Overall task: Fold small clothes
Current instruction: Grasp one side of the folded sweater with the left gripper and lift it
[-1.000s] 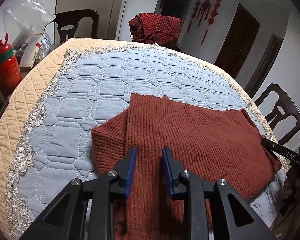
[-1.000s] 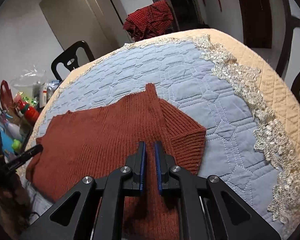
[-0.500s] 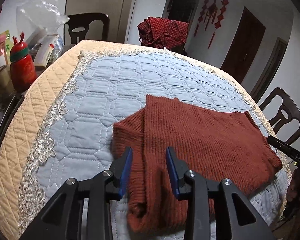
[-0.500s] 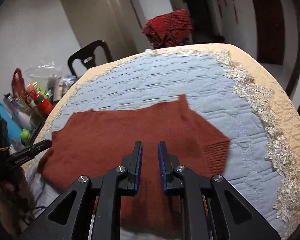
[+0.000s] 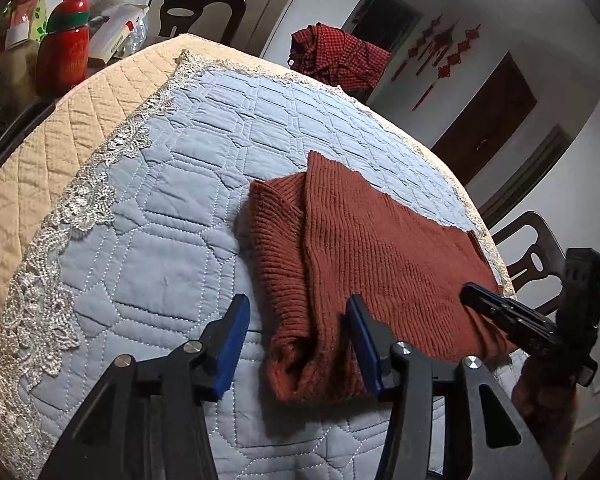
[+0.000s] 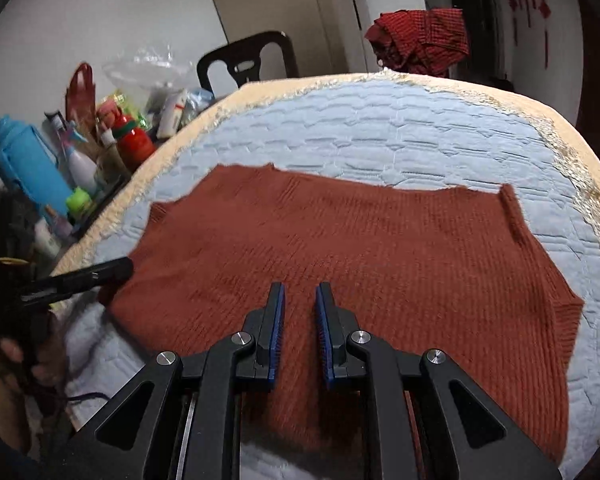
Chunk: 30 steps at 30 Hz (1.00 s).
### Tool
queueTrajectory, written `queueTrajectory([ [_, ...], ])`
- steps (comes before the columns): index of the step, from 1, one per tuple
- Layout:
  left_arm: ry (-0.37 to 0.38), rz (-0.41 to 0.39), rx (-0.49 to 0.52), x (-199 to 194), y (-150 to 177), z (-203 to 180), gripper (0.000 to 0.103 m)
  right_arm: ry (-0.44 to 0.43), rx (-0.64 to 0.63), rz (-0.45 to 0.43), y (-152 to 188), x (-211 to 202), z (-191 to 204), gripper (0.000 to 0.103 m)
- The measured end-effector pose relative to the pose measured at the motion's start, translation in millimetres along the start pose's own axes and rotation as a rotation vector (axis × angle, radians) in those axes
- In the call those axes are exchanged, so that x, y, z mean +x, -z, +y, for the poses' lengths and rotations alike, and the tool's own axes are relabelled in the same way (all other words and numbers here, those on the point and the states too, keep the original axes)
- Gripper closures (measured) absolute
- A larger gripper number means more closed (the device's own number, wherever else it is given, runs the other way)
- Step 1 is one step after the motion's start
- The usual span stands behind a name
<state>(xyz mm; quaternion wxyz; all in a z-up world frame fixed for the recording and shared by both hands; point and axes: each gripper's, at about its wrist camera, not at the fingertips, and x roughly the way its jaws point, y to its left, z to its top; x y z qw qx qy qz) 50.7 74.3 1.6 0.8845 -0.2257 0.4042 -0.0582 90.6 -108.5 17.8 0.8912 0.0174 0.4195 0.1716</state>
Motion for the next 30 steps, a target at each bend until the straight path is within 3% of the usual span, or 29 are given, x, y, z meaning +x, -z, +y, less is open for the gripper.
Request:
queueTrajectory([
  [7, 0.031, 0.013, 0.016, 19, -11, -9, 0.047, 0.013, 0.011, 0.000, -10, 12, -3, 0.087],
  [17, 0.138, 0.040, -0.131, 2, 3, 10, 0.045, -0.016, 0.037, -0.001, -2, 3, -8, 0.087],
  [27, 0.102, 0.045, -0.068, 17, -5, -12, 0.046, -0.023, 0.038, -0.001, -3, 6, -7, 0.087],
  [29, 0.074, 0.036, -0.043, 20, -6, -17, 0.054, -0.015, 0.031, -0.001, -3, 6, -6, 0.087],
  [30, 0.057, 0.034, -0.037, 20, -7, -17, 0.064, -0.010, 0.027, -0.003, -3, 5, -5, 0.087],
])
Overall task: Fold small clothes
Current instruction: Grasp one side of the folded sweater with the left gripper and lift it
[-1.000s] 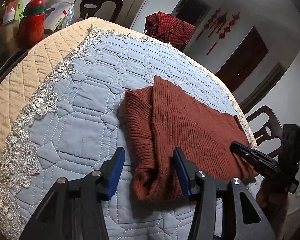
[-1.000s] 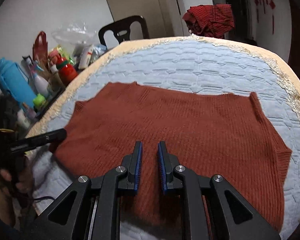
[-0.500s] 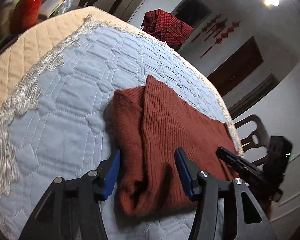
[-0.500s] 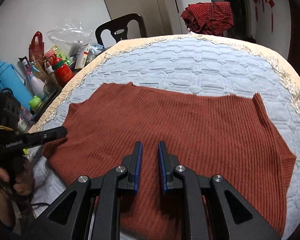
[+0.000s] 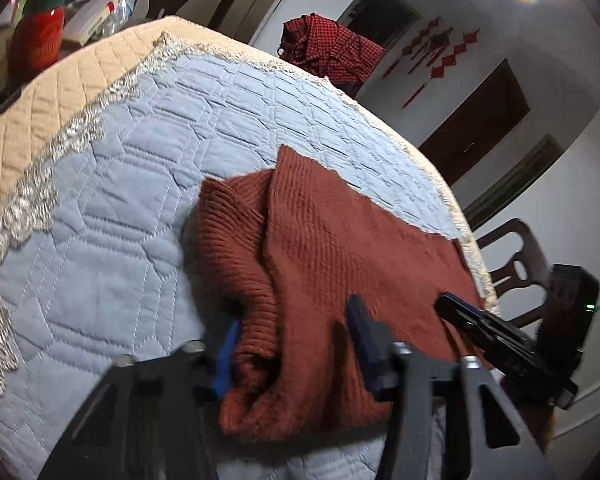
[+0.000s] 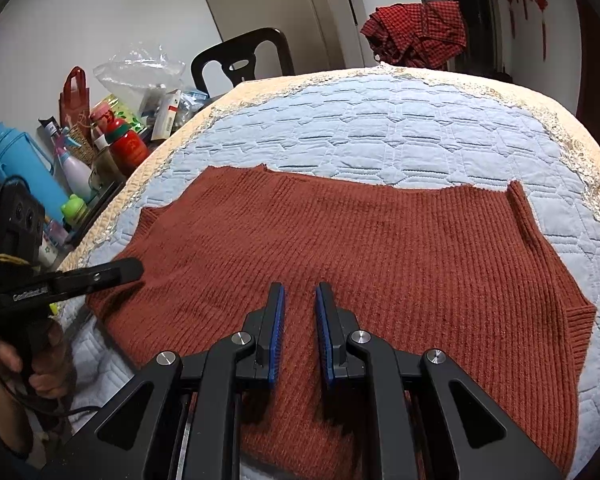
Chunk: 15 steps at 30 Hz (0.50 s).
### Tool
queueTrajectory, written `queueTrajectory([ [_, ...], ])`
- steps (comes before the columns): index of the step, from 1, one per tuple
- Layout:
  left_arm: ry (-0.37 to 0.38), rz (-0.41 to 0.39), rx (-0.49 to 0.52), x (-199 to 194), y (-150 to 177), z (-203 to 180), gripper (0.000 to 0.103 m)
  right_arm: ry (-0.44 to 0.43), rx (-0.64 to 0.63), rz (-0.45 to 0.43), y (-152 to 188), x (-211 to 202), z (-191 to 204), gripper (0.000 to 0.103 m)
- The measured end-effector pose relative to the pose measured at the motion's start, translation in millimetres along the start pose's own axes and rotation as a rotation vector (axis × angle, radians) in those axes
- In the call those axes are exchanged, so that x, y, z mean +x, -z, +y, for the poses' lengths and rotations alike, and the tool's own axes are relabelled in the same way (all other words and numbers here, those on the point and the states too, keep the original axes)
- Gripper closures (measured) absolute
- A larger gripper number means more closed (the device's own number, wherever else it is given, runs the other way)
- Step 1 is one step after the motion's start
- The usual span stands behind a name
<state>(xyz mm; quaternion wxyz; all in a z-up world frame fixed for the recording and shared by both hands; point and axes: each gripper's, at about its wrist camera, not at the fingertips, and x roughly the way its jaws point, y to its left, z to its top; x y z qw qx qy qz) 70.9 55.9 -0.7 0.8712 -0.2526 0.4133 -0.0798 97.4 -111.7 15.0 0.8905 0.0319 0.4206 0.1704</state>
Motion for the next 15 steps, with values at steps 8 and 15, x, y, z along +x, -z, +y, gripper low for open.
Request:
queueTrajectory([
  [8, -0.018, -0.004, 0.009, -2, 2, -2, 0.076, -0.025, -0.035, 0.004, 12, -14, 9, 0.087],
  [15, -0.014, -0.010, 0.021, -8, -2, -7, 0.077, -0.063, -0.022, -0.014, 26, -33, 9, 0.087],
])
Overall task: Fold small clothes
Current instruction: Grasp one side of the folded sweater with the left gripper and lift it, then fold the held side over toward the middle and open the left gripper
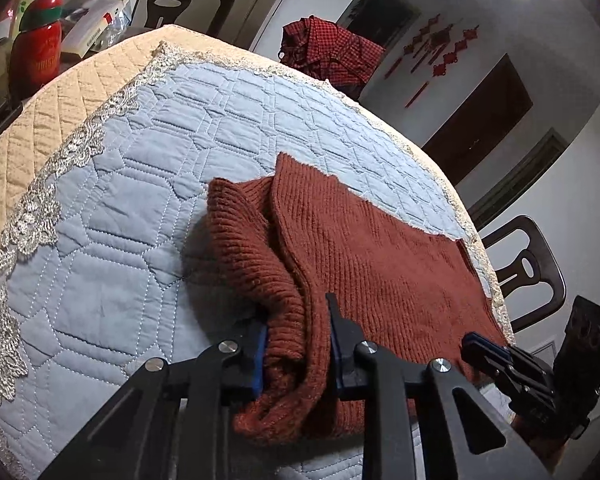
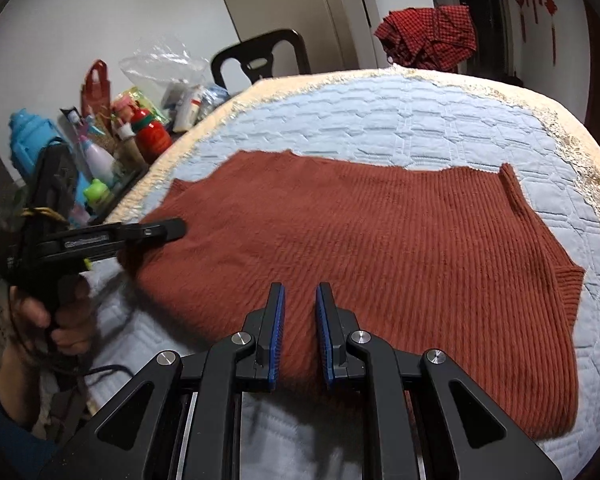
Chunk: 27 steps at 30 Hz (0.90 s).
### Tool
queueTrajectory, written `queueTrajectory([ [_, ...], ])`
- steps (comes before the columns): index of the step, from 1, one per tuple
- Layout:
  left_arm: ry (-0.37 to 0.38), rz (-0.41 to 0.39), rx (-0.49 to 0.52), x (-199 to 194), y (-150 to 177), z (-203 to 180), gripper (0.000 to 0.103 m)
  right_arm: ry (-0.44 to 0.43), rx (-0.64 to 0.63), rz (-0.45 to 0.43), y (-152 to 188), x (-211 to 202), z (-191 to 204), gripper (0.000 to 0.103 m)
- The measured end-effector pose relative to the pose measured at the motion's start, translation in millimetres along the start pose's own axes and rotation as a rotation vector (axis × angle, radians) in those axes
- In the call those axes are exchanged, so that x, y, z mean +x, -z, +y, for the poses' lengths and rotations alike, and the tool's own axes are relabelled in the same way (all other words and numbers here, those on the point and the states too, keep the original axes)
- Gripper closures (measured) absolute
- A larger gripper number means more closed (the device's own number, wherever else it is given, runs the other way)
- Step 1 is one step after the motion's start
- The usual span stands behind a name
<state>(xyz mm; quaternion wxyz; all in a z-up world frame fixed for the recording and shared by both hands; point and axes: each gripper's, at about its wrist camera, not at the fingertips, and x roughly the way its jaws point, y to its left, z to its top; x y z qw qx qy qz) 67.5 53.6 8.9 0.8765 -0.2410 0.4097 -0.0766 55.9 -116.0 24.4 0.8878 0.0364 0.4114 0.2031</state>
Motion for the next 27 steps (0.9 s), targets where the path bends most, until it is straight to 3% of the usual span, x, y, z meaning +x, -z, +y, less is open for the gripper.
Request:
queueTrajectory([
  [5, 0.010, -0.016, 0.019, -7, -2, -8, 0.078, -0.016, 0.015, 0.037, 9, 9, -4, 0.087],
  [10, 0.046, -0.027, 0.029, -16, -8, -18, 0.079, -0.034, 0.030, 0.017, 5, 5, -6, 0.087],
  [18, 0.234, -0.039, 0.049, -31, -28, -55, 0.081, -0.019, 0.112, -0.070, 1, -23, -34, 0.087],
  [27, 0.403, 0.031, 0.199, 7, -37, -153, 0.081, 0.086, 0.242, -0.151, 10, -64, -81, 0.087],
])
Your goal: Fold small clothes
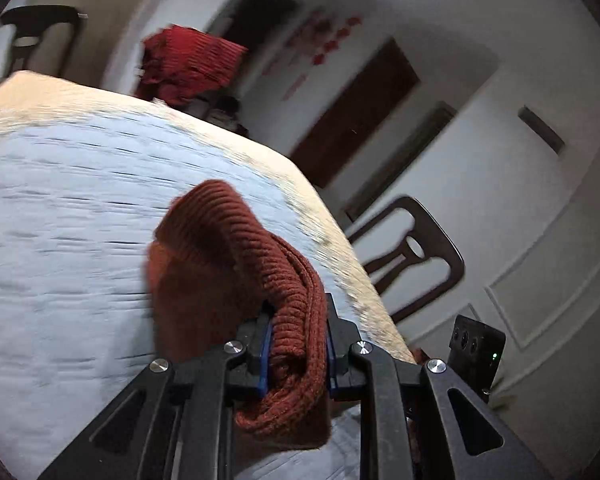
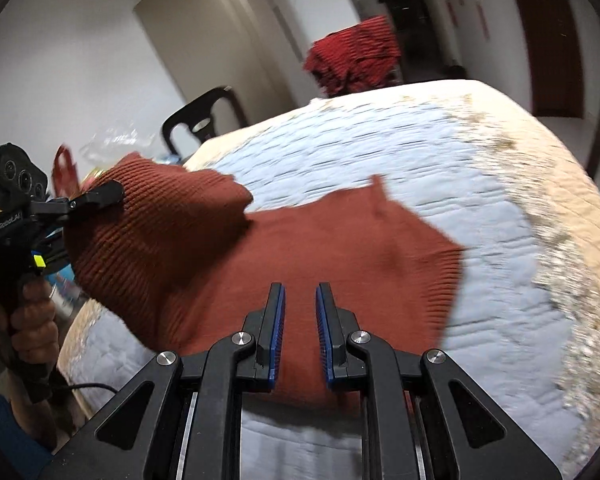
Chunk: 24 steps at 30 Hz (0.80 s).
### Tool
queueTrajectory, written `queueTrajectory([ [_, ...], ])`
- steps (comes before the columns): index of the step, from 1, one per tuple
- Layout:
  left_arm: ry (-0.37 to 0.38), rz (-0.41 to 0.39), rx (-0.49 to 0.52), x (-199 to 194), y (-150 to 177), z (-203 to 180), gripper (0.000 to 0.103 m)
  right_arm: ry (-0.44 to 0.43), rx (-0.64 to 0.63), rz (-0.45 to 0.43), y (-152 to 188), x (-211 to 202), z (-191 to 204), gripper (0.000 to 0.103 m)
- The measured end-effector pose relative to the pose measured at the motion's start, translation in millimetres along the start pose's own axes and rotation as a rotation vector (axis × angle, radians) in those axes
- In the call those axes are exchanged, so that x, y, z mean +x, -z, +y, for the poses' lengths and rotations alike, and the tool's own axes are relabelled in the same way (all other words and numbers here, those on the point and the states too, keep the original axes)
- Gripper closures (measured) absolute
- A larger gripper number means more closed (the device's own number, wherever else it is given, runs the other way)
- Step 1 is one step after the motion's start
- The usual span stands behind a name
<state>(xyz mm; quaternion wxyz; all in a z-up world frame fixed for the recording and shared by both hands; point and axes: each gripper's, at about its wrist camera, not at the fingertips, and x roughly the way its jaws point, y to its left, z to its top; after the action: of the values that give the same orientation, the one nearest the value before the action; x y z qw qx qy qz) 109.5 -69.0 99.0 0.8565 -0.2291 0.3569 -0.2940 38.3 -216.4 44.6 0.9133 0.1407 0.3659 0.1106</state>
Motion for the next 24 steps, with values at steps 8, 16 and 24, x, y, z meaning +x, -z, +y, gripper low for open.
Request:
queueTrajectory([
  [8, 0.043, 0.267, 0.016, 110, 27, -20, 0.080, 0.077, 0.130, -0.047, 2, -31, -48, 0.087],
  [16, 0.101, 0.158, 0.069, 64, 18, -30, 0.058, 0.022, 0.230, -0.075, 6, -45, -68, 0.087],
  [24, -0.081, 0.083, 0.091, 29, 25, 5, 0.059, -0.225, 0.310, -0.047, 9, -31, -60, 0.053],
])
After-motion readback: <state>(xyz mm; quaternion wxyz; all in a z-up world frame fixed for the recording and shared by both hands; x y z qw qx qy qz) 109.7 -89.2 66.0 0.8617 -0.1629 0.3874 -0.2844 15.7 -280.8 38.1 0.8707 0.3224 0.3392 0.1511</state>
